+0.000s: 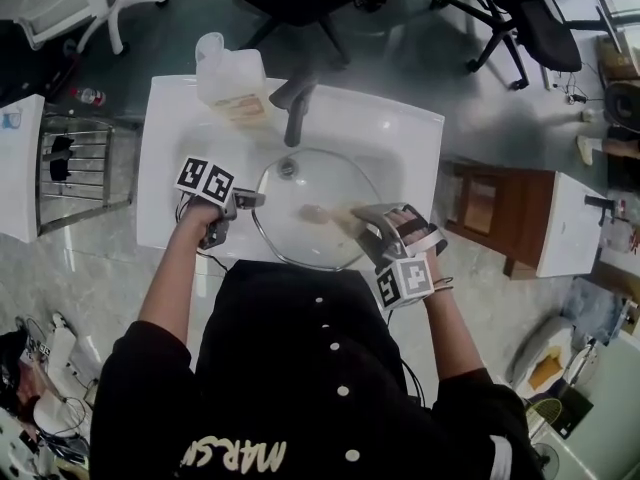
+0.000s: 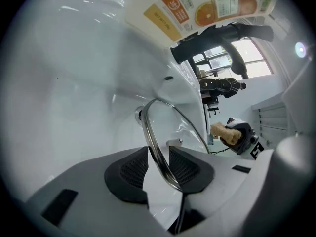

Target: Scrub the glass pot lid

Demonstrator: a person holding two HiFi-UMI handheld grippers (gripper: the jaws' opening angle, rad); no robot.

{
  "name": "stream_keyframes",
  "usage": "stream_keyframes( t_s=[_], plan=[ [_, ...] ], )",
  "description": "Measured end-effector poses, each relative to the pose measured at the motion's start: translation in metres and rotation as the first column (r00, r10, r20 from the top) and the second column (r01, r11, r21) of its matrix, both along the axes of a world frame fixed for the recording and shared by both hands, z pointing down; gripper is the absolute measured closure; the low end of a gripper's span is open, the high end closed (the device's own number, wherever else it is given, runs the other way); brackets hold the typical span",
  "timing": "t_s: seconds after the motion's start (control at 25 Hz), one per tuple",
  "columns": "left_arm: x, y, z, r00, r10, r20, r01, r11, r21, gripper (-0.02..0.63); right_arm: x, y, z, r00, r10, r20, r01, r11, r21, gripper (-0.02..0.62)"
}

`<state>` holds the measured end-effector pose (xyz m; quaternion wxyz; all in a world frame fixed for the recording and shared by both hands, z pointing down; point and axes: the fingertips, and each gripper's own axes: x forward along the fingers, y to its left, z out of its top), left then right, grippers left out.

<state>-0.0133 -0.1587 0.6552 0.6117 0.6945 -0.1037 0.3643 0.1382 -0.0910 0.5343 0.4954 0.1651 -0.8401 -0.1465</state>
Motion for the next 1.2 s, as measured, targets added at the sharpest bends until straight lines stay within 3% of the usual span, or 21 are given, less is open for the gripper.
stream_keyframes(
  t_s=[0.16,0.28,0.4,0.56,0.64,0.76,0.88,0.96,1.0,1.12,1.2],
  plan=[
    [-0.016,-0.022,-0.017,0.997,-0.064,0.040,0.059,0.991,0.117,0.510,0.003,-0.009,-0.015,0.998,0.068,0.018,-0.069,0.996,0.048,0.440],
    [-0.021,-0.034,-0.039,0.996,-0.082,0.029,0.074,0.972,0.221,0.537,0.006,-0.018,-0.029,0.981,0.173,0.089,-0.179,0.982,0.065,0.439],
    [-0.016,-0.046,-0.075,0.995,-0.093,-0.046,0.103,0.921,0.376,0.567,0.011,-0.026,-0.044,0.951,0.268,0.157,-0.282,0.957,0.073,0.439],
    [-0.006,-0.068,-0.151,0.964,-0.111,-0.243,0.239,0.767,0.596,0.580,0.015,-0.037,-0.069,0.935,0.317,0.158,-0.338,0.933,0.125,0.440],
    [-0.002,-0.072,-0.191,0.942,-0.089,-0.323,0.295,0.676,0.675,0.580,0.015,-0.044,-0.091,0.910,0.353,0.220,-0.389,0.909,0.148,0.439],
    [0.001,-0.077,-0.252,0.915,-0.049,-0.401,0.369,0.506,0.779,0.580,0.016,-0.055,-0.135,0.836,0.395,0.380,-0.479,0.863,0.158,0.439],
    [-0.005,-0.085,-0.306,0.886,-0.060,-0.460,0.450,0.349,0.822,0.580,0.017,-0.064,-0.185,0.741,0.351,0.573,-0.525,0.834,0.168,0.439],
    [-0.009,-0.085,-0.335,0.877,-0.068,-0.475,0.474,0.272,0.837,0.580,0.021,-0.066,-0.214,0.607,0.344,0.716,-0.587,0.802,0.112,0.439],
    [-0.011,-0.085,-0.346,0.880,-0.072,-0.470,0.473,0.237,0.848,0.580,0.025,-0.066,-0.223,0.558,0.351,0.751,-0.614,0.784,0.090,0.439],
    [-0.024,-0.081,-0.370,0.892,-0.098,-0.441,0.451,0.153,0.879,0.580,0.041,-0.066,-0.238,0.517,0.371,0.771,-0.671,0.736,0.096,0.439],
    [-0.037,-0.077,-0.379,0.899,-0.126,-0.420,0.433,0.107,0.895,0.580,0.055,-0.061,-0.251,0.432,0.378,0.819,-0.716,0.695,0.057,0.439]
  ],
)
